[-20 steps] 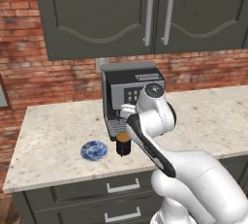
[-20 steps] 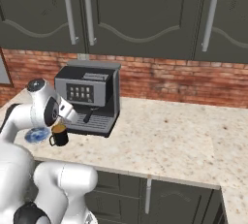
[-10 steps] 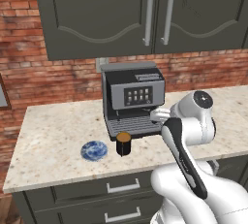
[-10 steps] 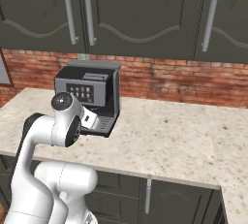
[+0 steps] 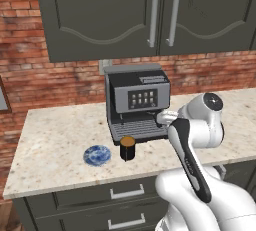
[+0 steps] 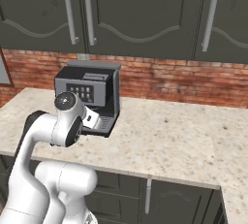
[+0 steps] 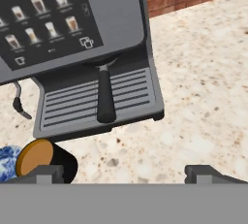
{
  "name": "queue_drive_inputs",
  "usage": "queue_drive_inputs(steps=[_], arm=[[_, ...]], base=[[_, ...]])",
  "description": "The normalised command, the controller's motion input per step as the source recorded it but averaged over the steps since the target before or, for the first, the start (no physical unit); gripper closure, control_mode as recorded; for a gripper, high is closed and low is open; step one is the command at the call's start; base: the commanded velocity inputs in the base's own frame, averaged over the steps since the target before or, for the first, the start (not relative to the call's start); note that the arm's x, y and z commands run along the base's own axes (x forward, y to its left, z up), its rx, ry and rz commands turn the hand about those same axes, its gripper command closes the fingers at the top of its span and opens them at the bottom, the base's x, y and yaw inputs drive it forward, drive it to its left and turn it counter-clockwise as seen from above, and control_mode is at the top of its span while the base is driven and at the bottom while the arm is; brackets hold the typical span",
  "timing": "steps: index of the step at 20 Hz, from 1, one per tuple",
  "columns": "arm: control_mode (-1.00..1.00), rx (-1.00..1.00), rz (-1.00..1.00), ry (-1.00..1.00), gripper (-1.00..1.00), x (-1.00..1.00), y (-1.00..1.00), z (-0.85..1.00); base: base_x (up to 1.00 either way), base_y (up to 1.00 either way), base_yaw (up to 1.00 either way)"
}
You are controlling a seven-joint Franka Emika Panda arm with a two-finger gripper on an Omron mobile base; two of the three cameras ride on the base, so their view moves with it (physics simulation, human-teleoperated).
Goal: Take a sugar cube from the saucer and place it inside the coffee. Then, grab milk from the fridge and place it next to the coffee on the counter to sweeten the coffee.
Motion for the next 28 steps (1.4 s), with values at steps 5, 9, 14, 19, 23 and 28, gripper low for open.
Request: queue_drive_inputs(steps=[5,9,14,19,23,28], arm=[[-1.0,0.0,0.0,0.0,-1.0,0.0,0.0,0.0],[1.0,0.0,0.0,0.0,-1.0,0.0,0.0,0.0],[1.0,0.0,0.0,0.0,-1.0,0.0,0.0,0.0],[1.0,0.0,0.0,0.0,-1.0,0.0,0.0,0.0],[1.0,0.0,0.0,0.0,-1.0,0.0,0.0,0.0],[1.0,0.0,0.0,0.0,-1.0,0.0,0.0,0.0]], base=[[0.0,0.0,0.0],[-0.5,0.02,0.02],[-0.74,0.35,0.27],[-0.72,0.47,0.7],[-0.46,0.4,0.89],[-0.31,0.37,0.9]])
